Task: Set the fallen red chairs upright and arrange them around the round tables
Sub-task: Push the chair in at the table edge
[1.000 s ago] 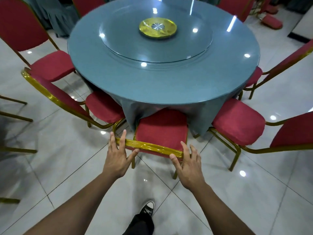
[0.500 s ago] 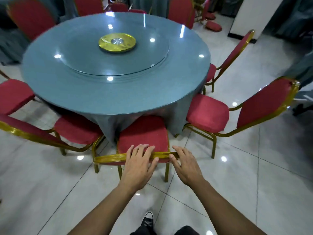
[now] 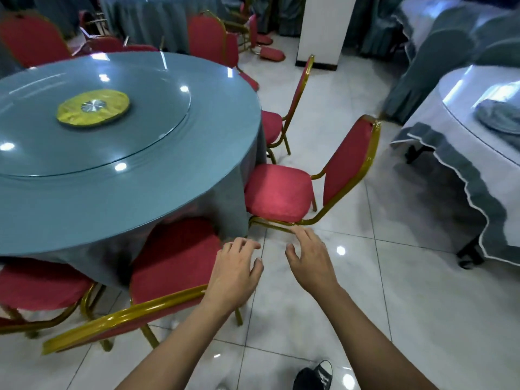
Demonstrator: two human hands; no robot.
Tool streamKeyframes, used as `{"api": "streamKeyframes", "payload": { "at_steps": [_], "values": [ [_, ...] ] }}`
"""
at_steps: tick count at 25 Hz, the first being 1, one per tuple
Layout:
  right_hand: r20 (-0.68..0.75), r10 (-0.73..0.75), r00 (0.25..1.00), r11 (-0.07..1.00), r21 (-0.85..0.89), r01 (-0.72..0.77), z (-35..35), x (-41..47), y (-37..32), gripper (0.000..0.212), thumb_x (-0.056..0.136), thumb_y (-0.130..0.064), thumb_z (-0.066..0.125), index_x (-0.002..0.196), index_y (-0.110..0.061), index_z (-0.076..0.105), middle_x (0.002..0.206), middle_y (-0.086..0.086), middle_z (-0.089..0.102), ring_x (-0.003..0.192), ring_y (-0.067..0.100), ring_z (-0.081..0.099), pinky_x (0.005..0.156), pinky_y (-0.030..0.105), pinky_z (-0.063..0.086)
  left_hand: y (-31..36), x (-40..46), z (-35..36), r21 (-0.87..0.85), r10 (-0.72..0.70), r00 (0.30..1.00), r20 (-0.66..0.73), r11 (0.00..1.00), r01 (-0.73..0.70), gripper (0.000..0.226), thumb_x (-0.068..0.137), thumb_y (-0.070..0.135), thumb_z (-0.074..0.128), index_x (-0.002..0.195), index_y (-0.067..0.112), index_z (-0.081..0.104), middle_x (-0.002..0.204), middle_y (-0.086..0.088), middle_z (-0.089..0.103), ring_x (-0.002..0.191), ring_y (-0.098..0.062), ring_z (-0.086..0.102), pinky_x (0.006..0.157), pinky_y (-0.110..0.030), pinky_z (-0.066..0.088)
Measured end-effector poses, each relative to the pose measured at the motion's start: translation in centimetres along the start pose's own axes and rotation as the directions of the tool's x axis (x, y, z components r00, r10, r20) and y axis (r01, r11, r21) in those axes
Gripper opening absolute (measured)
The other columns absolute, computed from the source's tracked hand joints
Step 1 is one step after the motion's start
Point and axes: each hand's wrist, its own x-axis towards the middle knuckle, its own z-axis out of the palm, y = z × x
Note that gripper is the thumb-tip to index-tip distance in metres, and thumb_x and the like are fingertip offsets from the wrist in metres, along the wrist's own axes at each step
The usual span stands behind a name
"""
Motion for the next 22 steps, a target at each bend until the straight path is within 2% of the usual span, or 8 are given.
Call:
{"api": "streamKeyframes", "payload": {
  "at_steps": [5, 10, 16, 22],
  "values": [
    [-0.066, 0.019, 0.998, 0.999, 0.047, -0.016, -7.2, 3.9, 9.1, 0.035, 0.097, -0.031, 0.058, 0.132, -0.033, 0.052, 0.132, -0.008, 0.057, 0.117, 0.013, 0.055, 0.102, 0.036, 0.049, 10.7, 6.3, 4.5, -0.022, 0.012, 1.0, -0.005, 1.0, -0.012, 0.029, 0.099, 0.034, 0.047, 0.126, 0.026, 0.056, 0.124, 0.006, 0.053, 0.11, -0.017, 0.048, 0.098, -0.038, 0.04],
    [-0.075, 0.01, 0.997, 1.0, 0.031, -0.008, -13.7, 7.6, 17.8, 0.037, 0.097, -0.029, 0.056, 0.133, -0.034, 0.052, 0.134, -0.008, 0.057, 0.118, 0.012, 0.054, 0.1, 0.03, 0.043, 19.0, 11.6, 8.4, -0.055, -0.011, 1.0, -0.014, 0.998, 0.01, 0.025, 0.1, 0.034, 0.046, 0.124, 0.028, 0.054, 0.123, 0.01, 0.053, 0.106, -0.012, 0.046, 0.098, -0.034, 0.04],
    [-0.091, 0.036, 0.995, 0.999, -0.005, -0.036, -18.9, 13.8, 25.8, 0.037, 0.098, -0.029, 0.055, 0.134, -0.036, 0.05, 0.135, -0.01, 0.055, 0.119, 0.012, 0.054, 0.102, 0.031, 0.044, 25.1, 19.7, 12.6, -0.076, -0.009, 1.0, -0.002, 0.997, 0.009, 0.026, 0.099, 0.032, 0.05, 0.124, 0.03, 0.054, 0.122, 0.013, 0.053, 0.107, -0.012, 0.046, 0.098, -0.033, 0.04],
    [-0.082, 0.03, 0.996, 0.997, -0.075, -0.036, -21.9, 24.4, 31.6, 0.038, 0.099, -0.031, 0.056, 0.134, -0.04, 0.047, 0.138, -0.011, 0.053, 0.12, 0.012, 0.055, 0.103, 0.035, 0.047, 28.9, 30.9, 17.4, -0.137, -0.039, 0.999, -0.011, 0.99, 0.038, 0.025, 0.1, 0.036, 0.047, 0.124, 0.032, 0.053, 0.124, 0.013, 0.053, 0.106, -0.01, 0.045, 0.097, -0.03, 0.039]
  ]
}}
